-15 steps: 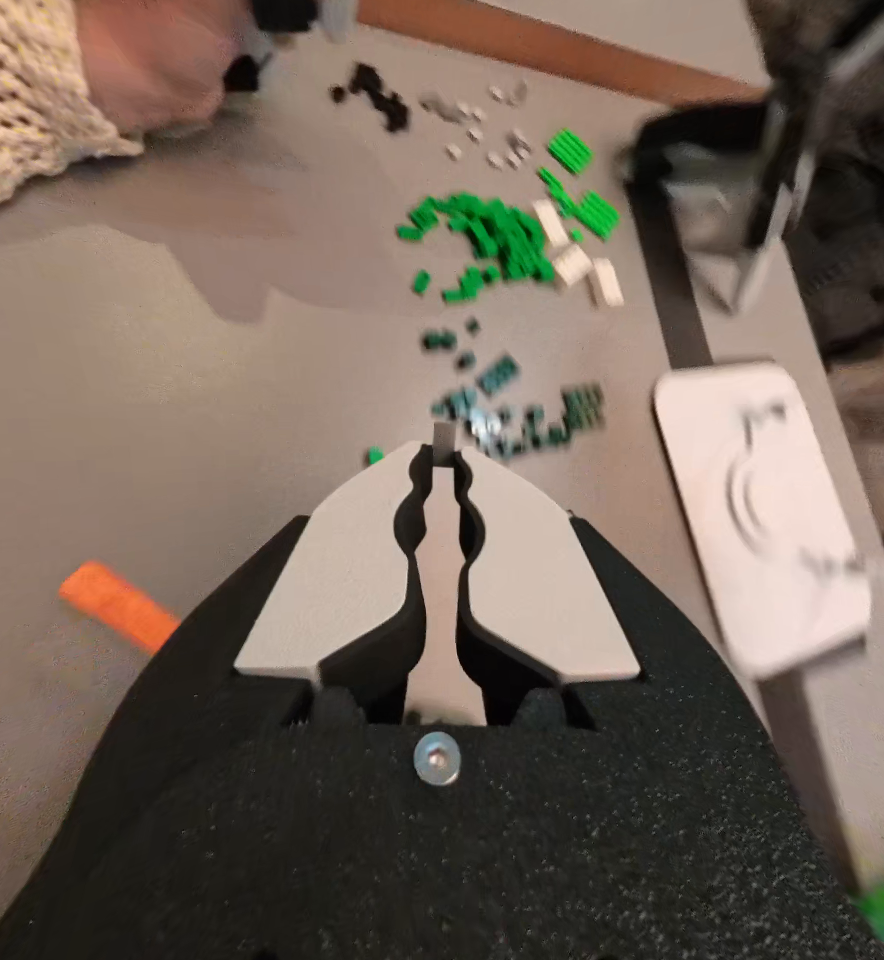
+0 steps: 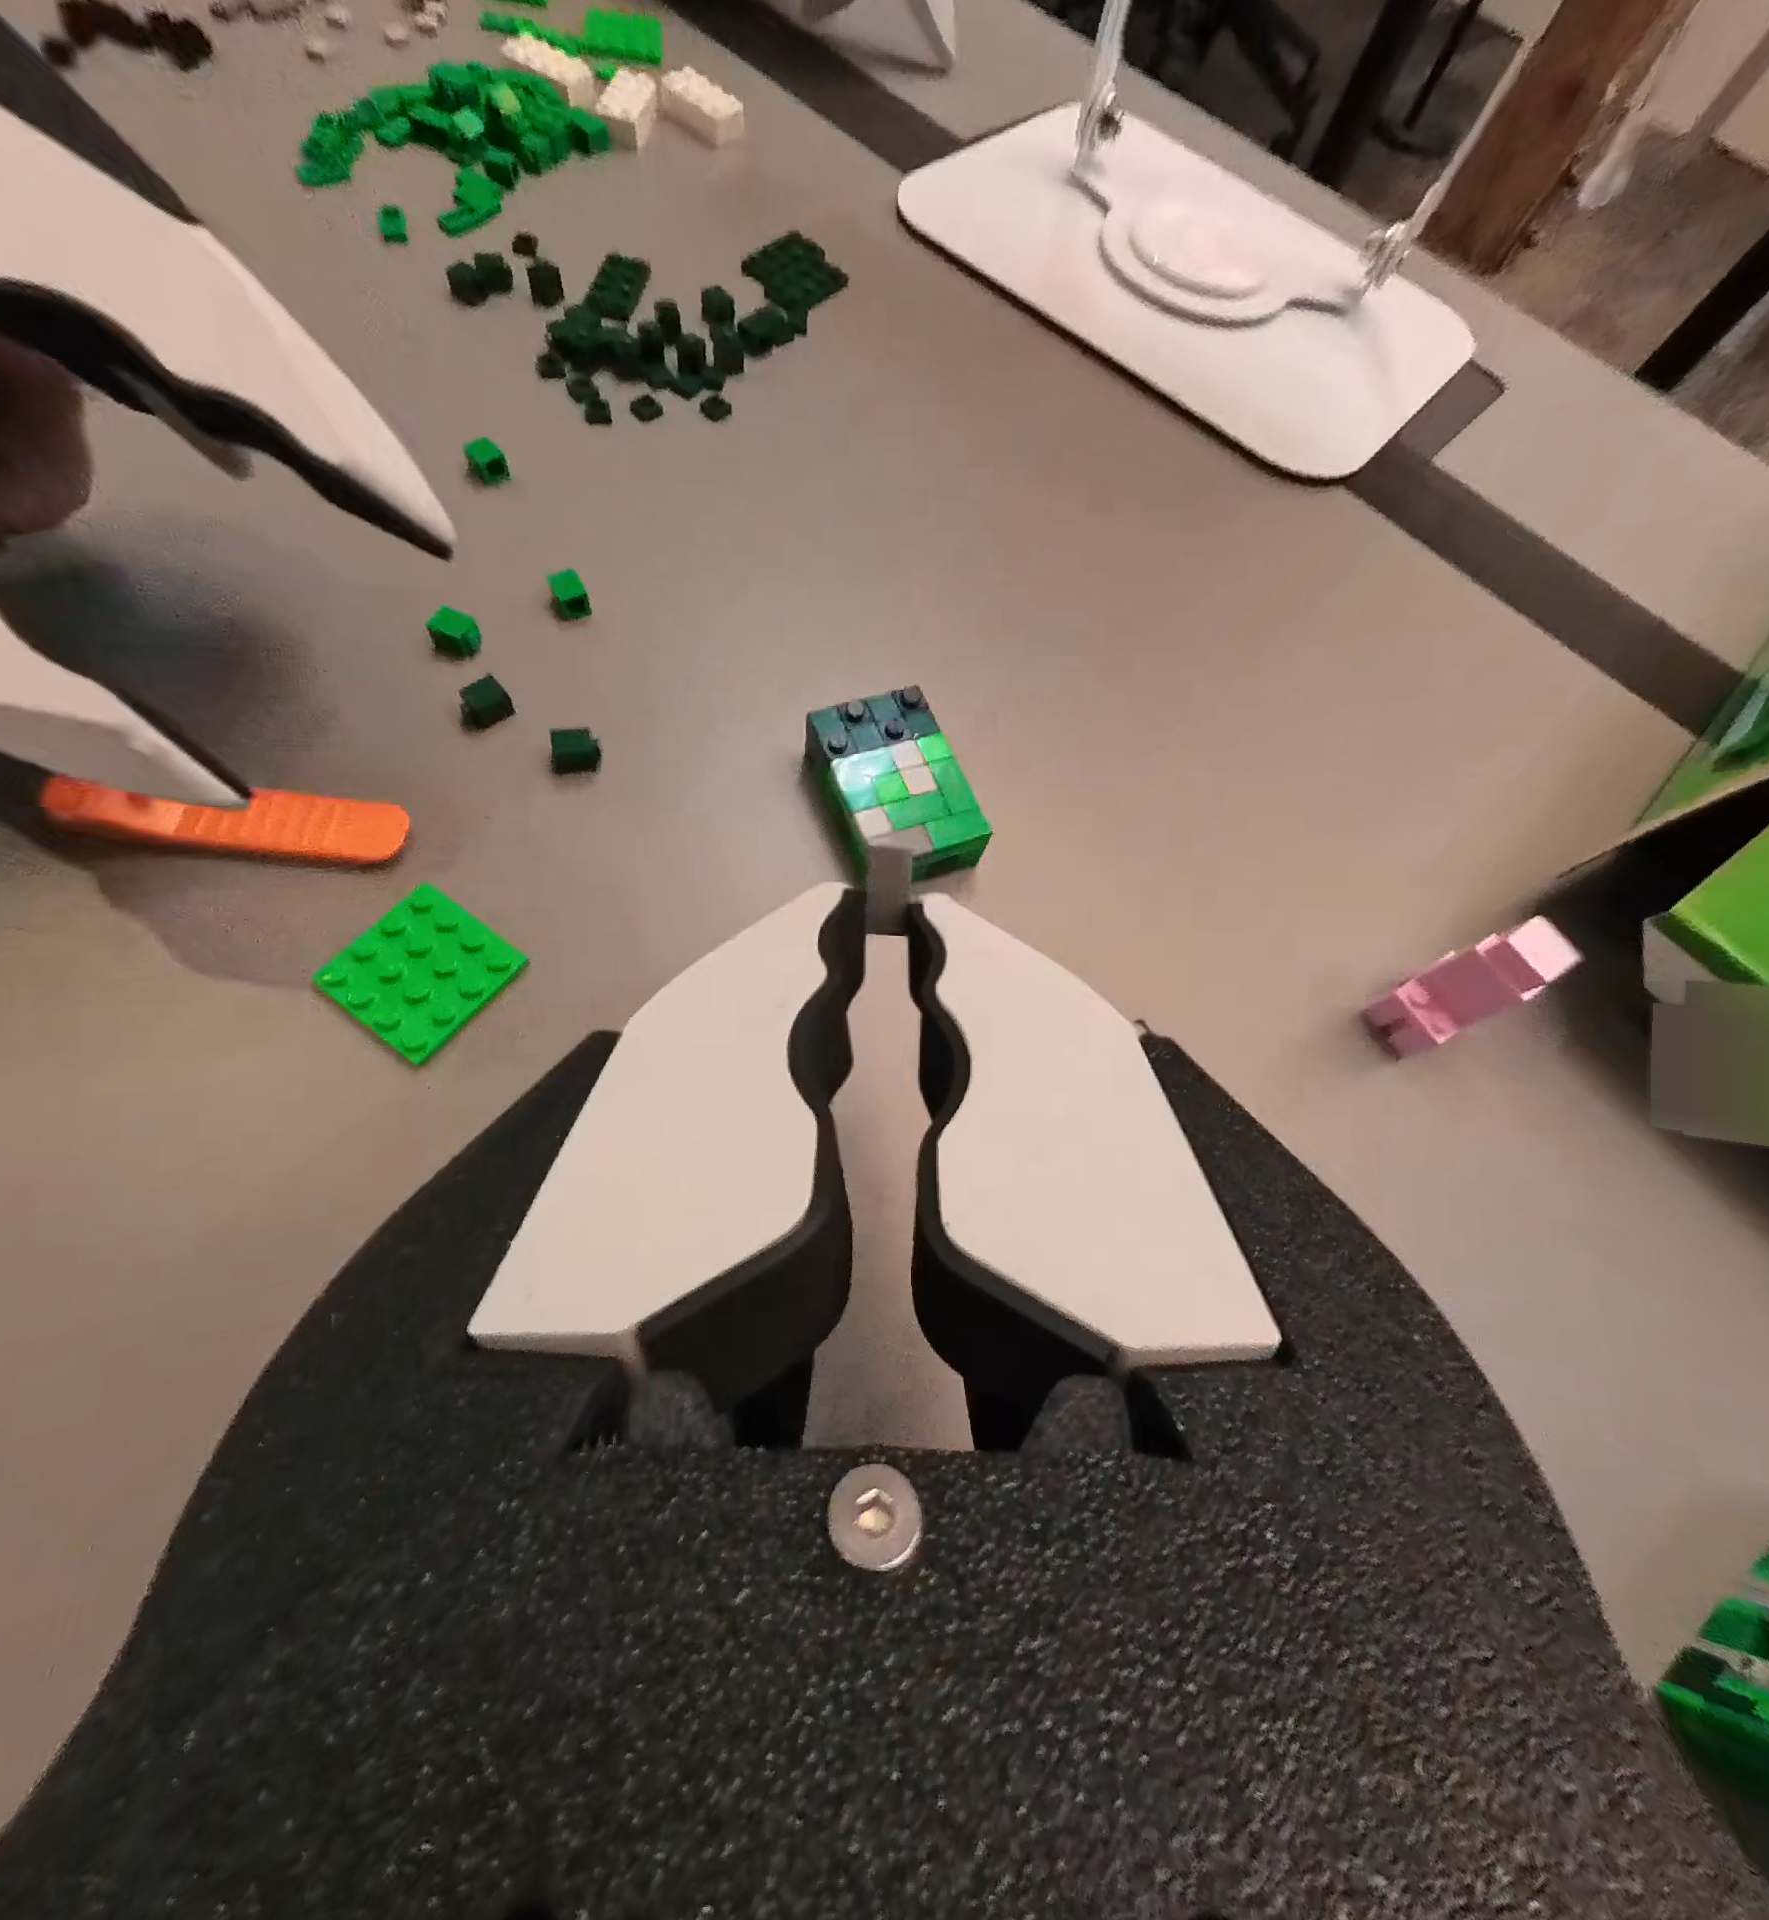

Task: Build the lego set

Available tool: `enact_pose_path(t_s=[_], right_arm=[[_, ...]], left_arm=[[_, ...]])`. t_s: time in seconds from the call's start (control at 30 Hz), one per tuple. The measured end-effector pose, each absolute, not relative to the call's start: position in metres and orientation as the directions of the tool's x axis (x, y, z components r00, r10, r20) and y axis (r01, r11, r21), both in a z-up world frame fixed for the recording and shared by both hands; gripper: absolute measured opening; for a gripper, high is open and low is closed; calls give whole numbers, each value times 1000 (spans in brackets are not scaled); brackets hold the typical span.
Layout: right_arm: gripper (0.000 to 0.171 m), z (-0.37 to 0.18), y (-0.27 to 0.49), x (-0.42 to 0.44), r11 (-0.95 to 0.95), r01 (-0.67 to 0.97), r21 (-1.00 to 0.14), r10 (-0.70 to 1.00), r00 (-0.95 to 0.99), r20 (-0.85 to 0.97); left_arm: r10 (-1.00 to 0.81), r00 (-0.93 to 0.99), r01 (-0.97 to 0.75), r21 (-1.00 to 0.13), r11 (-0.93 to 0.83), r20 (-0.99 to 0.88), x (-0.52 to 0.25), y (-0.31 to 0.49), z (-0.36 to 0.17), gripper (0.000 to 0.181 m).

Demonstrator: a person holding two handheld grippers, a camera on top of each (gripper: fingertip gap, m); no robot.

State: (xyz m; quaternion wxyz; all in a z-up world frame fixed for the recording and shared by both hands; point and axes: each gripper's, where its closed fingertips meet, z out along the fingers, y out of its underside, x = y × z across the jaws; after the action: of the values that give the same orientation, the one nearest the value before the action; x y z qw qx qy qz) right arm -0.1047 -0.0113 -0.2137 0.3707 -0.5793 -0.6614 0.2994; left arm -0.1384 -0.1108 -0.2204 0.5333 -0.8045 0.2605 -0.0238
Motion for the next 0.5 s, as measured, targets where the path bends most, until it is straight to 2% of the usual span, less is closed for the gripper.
enact_pose_path(t_s=[0.1,0.33,0.5], right_arm=[[7,-232,-24,-99,145,638,-756,989,-105,101],[7,-269,-41,-86,290,798,-529,957,-230,178],[7,-262,-51,-84,282,778,-562,958,-259,122]], left_arm=[[-415,843,-477,-834,-278,-343,-143,-109,-227,53],[-337,872,-453,-845,-283,-355,-172,-110,-223,52],[-299,907,-367,-906,-213,-297,-184,-111,-208,50]])
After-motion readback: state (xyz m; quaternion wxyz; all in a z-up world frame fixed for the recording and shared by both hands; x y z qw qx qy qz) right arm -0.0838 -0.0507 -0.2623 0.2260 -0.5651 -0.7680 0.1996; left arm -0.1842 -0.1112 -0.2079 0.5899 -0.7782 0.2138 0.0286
